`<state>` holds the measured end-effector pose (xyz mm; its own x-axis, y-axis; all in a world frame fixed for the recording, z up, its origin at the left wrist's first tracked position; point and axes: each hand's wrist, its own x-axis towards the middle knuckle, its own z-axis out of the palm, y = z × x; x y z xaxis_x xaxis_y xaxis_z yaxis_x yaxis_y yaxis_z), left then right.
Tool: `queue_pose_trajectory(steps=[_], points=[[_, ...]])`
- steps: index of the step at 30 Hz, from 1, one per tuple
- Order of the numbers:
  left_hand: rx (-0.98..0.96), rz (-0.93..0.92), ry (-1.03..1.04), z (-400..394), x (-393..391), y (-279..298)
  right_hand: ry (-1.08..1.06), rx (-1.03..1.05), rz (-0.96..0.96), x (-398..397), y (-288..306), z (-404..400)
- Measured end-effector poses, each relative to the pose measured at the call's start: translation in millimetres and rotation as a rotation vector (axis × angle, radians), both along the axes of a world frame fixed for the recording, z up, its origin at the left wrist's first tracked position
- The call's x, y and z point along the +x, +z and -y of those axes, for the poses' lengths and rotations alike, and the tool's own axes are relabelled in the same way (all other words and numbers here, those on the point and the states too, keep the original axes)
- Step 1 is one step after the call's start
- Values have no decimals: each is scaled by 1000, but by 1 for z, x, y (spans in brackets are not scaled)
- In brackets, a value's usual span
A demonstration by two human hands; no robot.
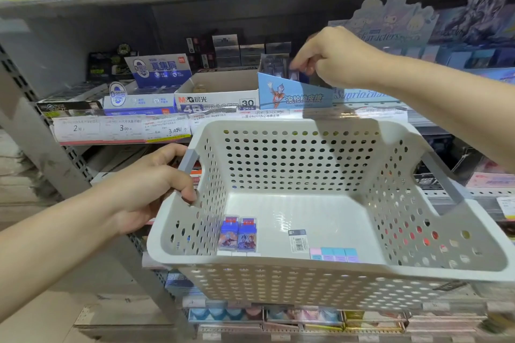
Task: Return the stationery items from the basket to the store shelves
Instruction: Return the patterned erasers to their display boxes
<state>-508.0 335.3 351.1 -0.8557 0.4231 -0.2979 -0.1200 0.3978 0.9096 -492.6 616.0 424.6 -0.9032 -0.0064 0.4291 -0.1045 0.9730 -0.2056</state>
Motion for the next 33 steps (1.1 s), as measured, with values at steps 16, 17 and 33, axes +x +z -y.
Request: queue_pose_trajectory(steps=[16, 17, 33], points=[[26, 2, 6, -2, 5, 0, 329, 272, -96, 32, -33, 65], [25, 4, 7, -2, 5, -1, 351, 300, -2, 32, -39, 72], [44, 3, 52, -6, 15, -5, 251, 486, 798, 8, -150, 108]])
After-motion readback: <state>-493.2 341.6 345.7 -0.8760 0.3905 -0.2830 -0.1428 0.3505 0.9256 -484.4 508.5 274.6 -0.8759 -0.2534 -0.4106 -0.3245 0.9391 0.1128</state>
